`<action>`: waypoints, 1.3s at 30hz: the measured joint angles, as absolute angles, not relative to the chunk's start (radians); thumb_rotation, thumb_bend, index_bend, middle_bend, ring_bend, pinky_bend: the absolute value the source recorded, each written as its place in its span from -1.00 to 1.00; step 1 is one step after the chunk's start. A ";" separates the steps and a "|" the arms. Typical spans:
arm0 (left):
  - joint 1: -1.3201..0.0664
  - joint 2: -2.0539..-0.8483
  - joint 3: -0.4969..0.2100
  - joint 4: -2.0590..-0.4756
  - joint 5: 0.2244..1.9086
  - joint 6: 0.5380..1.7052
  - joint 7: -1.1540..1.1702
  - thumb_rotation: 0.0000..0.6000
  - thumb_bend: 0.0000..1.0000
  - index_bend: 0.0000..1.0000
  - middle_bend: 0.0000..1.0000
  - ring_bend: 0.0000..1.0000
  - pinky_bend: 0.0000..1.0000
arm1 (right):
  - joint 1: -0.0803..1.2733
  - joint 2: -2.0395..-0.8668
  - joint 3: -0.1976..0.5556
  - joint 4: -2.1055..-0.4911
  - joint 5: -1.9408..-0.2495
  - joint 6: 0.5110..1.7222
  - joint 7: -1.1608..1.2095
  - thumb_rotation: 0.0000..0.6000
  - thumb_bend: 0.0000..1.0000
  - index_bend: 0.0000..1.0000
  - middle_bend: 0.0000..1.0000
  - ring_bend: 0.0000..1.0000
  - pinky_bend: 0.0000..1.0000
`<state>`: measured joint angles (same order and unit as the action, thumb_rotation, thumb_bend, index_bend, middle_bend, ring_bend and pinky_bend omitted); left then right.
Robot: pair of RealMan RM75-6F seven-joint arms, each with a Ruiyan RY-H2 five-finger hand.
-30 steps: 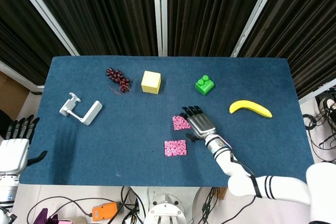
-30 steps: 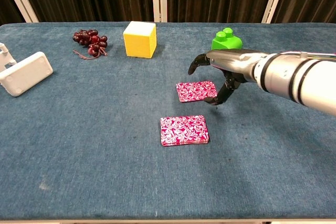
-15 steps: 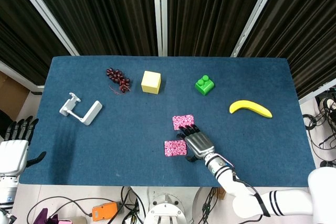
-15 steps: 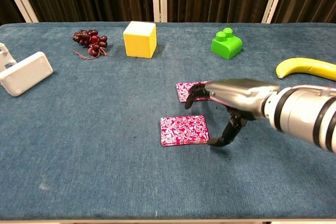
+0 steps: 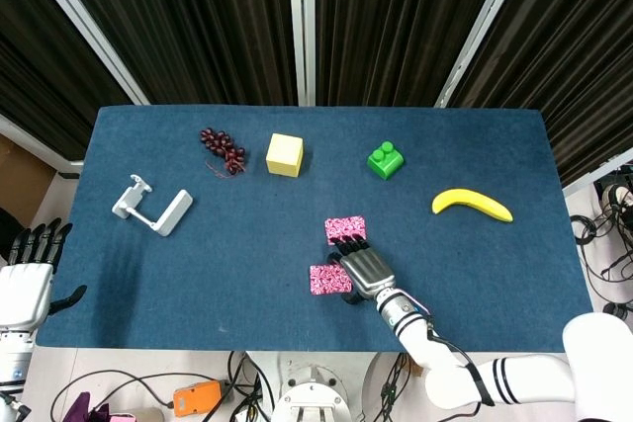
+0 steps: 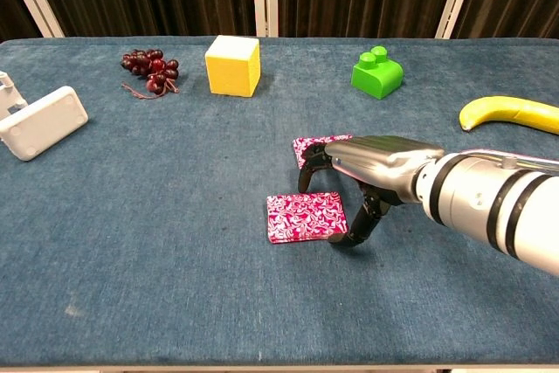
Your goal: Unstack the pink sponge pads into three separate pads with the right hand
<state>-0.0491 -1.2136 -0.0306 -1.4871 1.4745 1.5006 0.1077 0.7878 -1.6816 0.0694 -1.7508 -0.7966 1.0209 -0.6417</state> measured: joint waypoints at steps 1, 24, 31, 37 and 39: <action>-0.049 -1.214 -0.031 -1.487 1.475 1.501 0.107 1.00 -0.75 -1.00 -1.00 -1.00 -1.00 | 0.791 -1.686 0.071 -1.748 -0.791 1.020 -0.645 1.00 -0.18 -0.30 -0.80 -1.00 -1.00; -0.040 -1.221 -0.028 -1.468 1.474 1.509 0.088 1.00 -0.75 -1.00 -1.00 -1.00 -1.00 | 0.792 -1.699 0.075 -1.748 -0.817 1.047 -0.624 1.00 -0.01 -0.05 -0.79 -1.00 -1.00; -0.043 -1.223 -0.030 -1.465 1.481 1.510 0.082 1.00 -0.75 -1.00 -1.00 -1.00 -1.00 | 0.746 -1.589 0.060 -1.832 -0.902 1.089 -0.570 1.00 -0.01 -0.05 -0.79 -1.00 -1.00; -0.052 -1.228 -0.032 -1.467 1.488 1.503 0.083 1.00 -0.75 -1.00 -1.00 -1.00 -1.00 | 0.675 -1.442 0.031 -1.886 -0.969 1.139 -0.498 1.00 -0.01 -0.05 -0.79 -1.00 -1.00; -0.055 -1.230 -0.033 -1.469 1.488 1.500 0.085 1.00 -0.75 -1.00 -1.00 -1.00 -1.00 | 0.646 -1.395 0.016 -1.887 -0.980 1.145 -0.458 1.00 -0.01 -0.05 -0.79 -1.00 -1.00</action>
<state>-0.0551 -1.2296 -0.0331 -1.4690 1.4876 1.5005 0.0845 0.6462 -1.3952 0.0157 -1.8870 -0.9802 1.1447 -0.4585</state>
